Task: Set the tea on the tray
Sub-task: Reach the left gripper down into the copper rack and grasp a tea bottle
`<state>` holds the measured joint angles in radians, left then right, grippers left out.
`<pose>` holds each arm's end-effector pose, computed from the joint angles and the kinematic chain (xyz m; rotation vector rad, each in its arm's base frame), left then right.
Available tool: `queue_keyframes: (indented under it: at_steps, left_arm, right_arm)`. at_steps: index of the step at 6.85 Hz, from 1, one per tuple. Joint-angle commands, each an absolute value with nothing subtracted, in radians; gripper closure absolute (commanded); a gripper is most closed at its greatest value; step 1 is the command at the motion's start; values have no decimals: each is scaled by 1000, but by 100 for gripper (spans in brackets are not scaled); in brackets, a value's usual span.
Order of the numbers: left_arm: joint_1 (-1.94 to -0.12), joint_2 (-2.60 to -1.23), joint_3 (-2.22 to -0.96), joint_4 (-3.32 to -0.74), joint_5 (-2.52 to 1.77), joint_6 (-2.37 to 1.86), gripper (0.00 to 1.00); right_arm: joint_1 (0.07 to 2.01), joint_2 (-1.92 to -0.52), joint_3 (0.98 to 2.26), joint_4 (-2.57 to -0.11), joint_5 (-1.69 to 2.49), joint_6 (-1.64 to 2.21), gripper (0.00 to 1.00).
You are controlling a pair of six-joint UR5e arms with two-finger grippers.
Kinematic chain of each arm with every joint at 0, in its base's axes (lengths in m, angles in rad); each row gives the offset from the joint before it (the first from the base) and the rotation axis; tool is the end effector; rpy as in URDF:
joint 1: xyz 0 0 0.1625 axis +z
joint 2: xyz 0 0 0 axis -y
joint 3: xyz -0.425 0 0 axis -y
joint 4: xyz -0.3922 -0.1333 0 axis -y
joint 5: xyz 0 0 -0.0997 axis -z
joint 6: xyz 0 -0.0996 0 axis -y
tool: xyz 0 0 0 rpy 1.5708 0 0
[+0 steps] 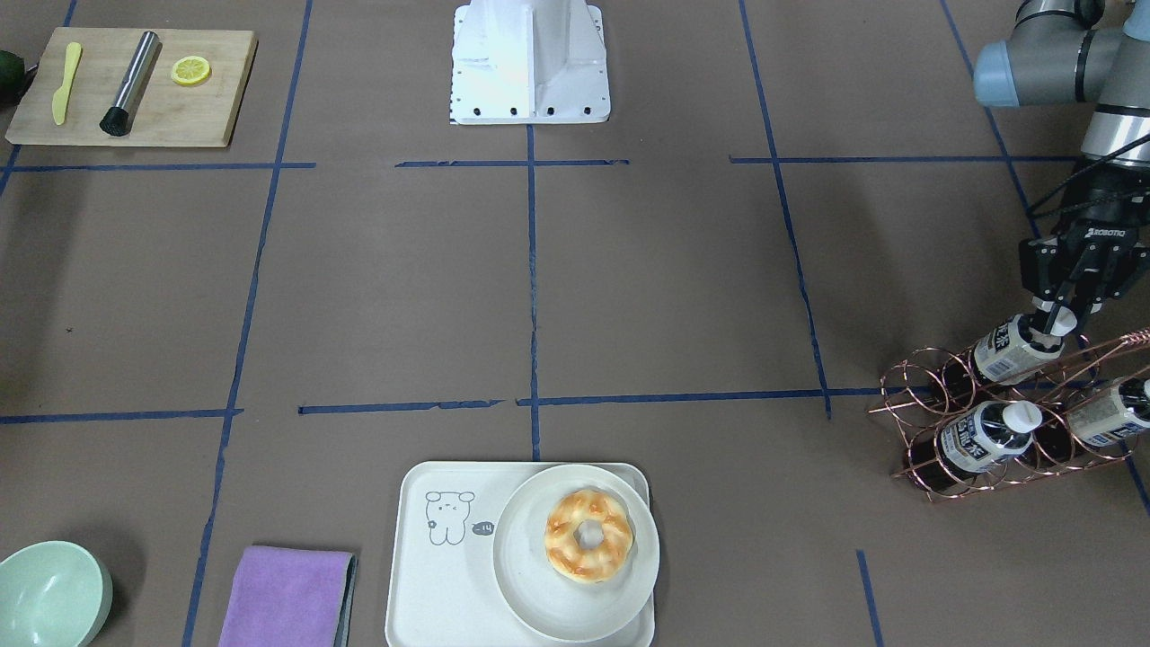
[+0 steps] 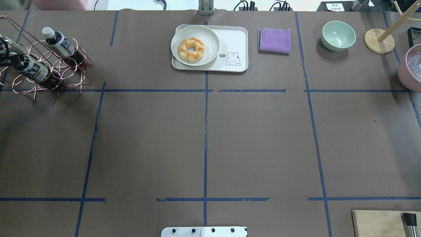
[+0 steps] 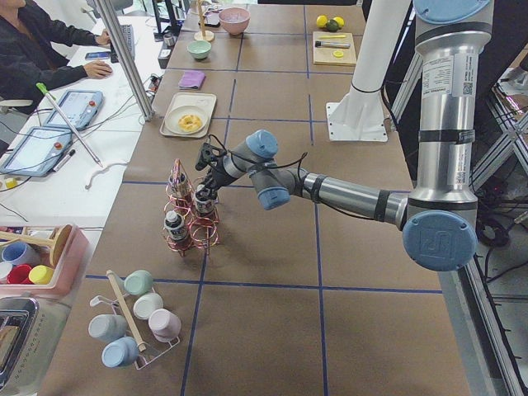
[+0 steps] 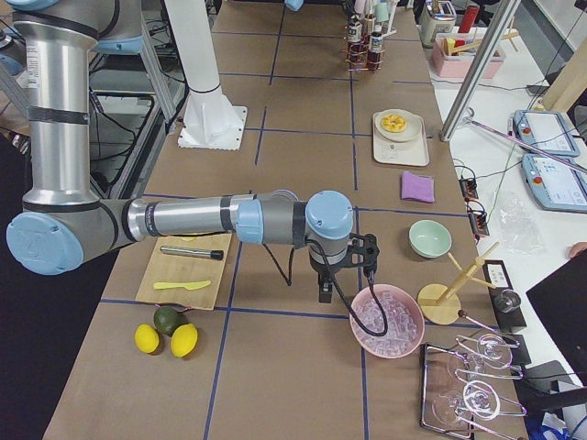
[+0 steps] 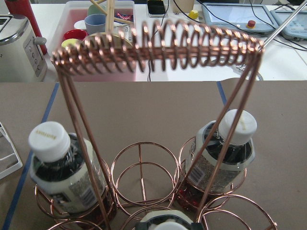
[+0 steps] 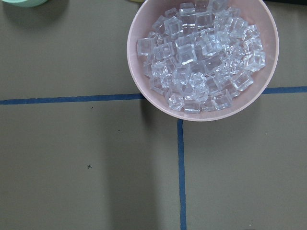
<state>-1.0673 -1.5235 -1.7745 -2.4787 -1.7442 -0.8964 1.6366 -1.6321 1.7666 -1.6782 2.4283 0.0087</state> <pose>0.1403 -0.4953 0.4863 0.7130 0.8060 -0.2621 0.0884 -0.4592 0.5966 0.0499 -0.8565 0.0583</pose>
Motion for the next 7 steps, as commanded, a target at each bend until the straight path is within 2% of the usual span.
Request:
queue_keyframes:
  at_steps: [1, 7]
  left_arm:
    - [-1071, -1520, -1776, -2477, -1747, -894, 100]
    - [-1155, -1532, -1776, -2427, -1747, -781, 100]
  right_arm:
    - [1637, -1632, 1767, -1680, 2428, 9, 0]
    - [1637, -1632, 1767, -1680, 2430, 9, 0]
